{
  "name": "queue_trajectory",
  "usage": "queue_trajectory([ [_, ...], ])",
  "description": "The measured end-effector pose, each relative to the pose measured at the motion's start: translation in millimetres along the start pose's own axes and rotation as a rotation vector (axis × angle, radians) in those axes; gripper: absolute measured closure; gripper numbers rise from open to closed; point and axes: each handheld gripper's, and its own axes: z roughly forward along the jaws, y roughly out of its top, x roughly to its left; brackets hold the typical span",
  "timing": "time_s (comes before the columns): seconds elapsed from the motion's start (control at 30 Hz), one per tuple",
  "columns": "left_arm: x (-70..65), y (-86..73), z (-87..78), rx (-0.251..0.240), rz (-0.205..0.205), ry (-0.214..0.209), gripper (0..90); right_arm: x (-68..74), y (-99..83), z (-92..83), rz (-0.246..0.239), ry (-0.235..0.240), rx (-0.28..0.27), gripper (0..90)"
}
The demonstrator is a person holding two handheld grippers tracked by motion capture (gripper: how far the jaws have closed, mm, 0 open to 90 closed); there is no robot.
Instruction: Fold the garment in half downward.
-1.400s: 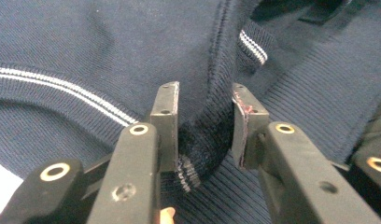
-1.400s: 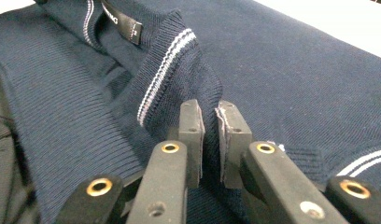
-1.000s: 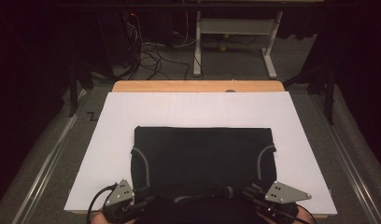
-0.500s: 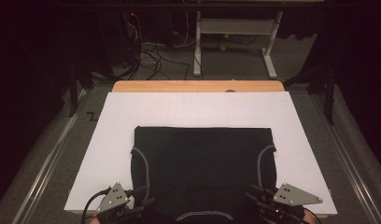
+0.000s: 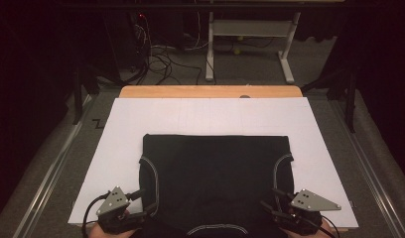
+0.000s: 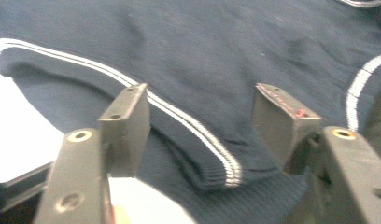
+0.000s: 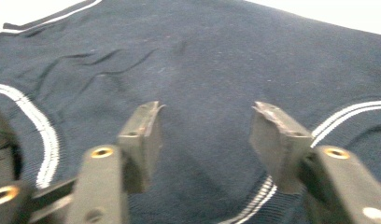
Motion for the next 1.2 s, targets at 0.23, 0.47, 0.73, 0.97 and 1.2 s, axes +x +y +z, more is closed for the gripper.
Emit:
queue_trajectory([
  [0.23, 26.9, 15.2, 3.2, -0.022, -0.013, 0.031, 20.8, -10.7, 4.0, 6.0, 0.038, -0.039, -0.028, 24.0],
  [0.47, 38.3, 20.3, 5.6, -0.03, -0.05, 0.031, 10.6, -17.9, 13.9, 16.9, 0.046, -0.058, -0.052, 19.5],
  [0.73, 56.9, 38.3, 1.9, -0.076, -0.075, 0.03, 0.0, -21.3, 32.3, 24.5, 0.056, -0.081, -0.069, 7.6],
  [0.97, 72.2, 50.3, 4.0, -0.064, -0.069, 0.083, 0.0, -11.0, 50.2, 42.9, 0.042, -0.068, -0.042, 0.0],
  [1.2, 87.1, 55.6, 8.3, -0.083, -0.097, 0.103, 0.0, 5.5, 68.8, 57.0, 0.001, -0.042, -0.066, 0.0],
])
